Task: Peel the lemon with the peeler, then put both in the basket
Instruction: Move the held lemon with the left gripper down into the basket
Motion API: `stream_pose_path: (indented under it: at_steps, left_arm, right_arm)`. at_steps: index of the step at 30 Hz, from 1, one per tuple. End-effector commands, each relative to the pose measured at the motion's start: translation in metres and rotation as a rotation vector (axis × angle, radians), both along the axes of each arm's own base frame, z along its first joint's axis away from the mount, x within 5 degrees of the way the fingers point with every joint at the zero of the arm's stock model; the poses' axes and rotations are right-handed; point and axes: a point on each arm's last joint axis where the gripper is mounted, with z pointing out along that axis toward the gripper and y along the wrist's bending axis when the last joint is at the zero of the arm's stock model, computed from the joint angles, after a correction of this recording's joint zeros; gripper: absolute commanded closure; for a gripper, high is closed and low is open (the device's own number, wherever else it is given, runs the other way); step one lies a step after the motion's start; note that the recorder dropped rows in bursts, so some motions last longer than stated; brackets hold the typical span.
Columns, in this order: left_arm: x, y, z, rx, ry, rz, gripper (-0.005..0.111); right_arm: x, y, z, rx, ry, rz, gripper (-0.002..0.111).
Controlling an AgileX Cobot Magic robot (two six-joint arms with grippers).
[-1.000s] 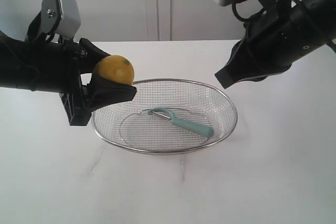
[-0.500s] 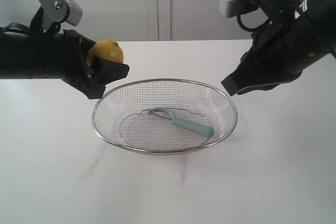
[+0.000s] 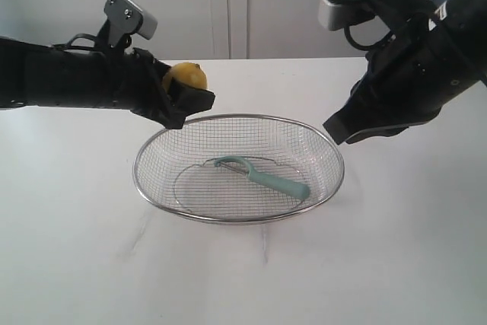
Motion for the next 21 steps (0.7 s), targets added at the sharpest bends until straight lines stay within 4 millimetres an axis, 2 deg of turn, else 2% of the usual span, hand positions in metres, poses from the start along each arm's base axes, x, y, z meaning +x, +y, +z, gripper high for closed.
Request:
stream_pose_path:
  at_steps: [1,7,12,17,21]
  left_arm:
    - [0.011,-0.009,-0.014,-0.088,0.078,0.014,0.107]
    - [0.013,-0.032,-0.037,-0.043,0.125,-0.011,0.107]
    - [0.014,-0.053,-0.045,0.118,0.090,0.113,0.107]
    - [0.013,-0.077,-0.032,0.139,0.018,0.085,0.107]
    - [0.023,-0.080,-0.026,0.158,-0.021,0.128,0.107]
  right_arm:
    - [-0.002,-0.001,0.001,-0.004,0.004,-0.006,0.108]
    - [-0.002,-0.001,0.001,-0.004,0.004,-0.006,0.108]
    - [-0.002,-0.001,0.001,-0.004,0.004,-0.006,0.108]
    - [-0.002,-0.001,0.001,-0.004,0.004,-0.006,0.108]
    - [-0.002,-0.001,0.001,-0.004,0.004,-0.006,0.108]
